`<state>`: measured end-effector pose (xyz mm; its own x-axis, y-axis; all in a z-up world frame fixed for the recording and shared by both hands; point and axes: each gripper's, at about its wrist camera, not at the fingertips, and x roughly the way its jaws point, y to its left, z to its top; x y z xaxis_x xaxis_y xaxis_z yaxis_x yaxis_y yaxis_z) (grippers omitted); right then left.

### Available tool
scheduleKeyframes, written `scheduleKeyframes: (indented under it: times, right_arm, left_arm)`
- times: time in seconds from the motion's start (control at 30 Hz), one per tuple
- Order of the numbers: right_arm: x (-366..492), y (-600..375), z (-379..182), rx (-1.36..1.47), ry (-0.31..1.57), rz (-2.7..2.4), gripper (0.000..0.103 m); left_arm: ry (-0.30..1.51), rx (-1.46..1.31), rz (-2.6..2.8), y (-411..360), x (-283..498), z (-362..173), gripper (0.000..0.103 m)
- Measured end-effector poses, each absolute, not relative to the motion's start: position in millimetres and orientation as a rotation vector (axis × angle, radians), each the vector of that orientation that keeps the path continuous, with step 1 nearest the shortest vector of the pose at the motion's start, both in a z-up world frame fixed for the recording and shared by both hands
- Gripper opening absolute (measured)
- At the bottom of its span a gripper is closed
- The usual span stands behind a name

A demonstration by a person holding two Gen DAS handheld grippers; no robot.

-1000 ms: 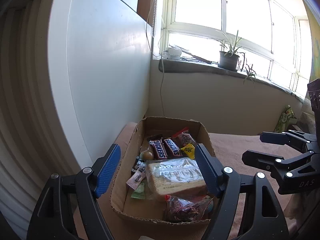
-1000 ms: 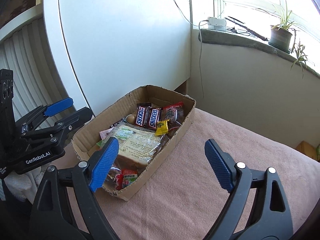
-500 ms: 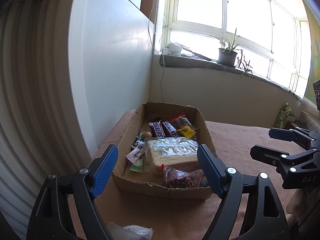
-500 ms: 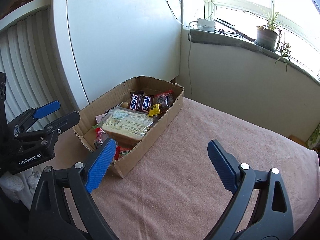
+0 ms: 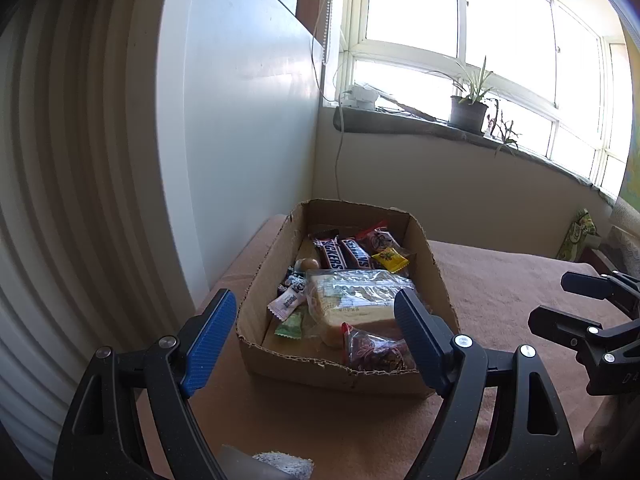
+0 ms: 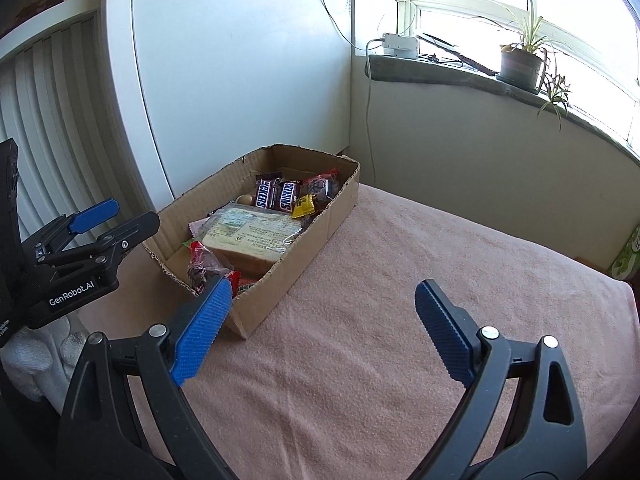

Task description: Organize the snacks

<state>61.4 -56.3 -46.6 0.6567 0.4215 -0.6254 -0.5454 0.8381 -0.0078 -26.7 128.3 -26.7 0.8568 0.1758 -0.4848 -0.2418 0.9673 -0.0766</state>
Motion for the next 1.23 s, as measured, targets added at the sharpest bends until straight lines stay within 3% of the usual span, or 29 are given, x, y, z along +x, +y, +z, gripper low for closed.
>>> scheduleKeyframes:
  times: [1.23]
  right_arm:
    - [63.3,-65.2,-54.5,-0.186,0.676,0.542,0.095]
  left_arm:
    - [0.478,-0.114,0.215,124.7,-26.1,-24.8,0.081]
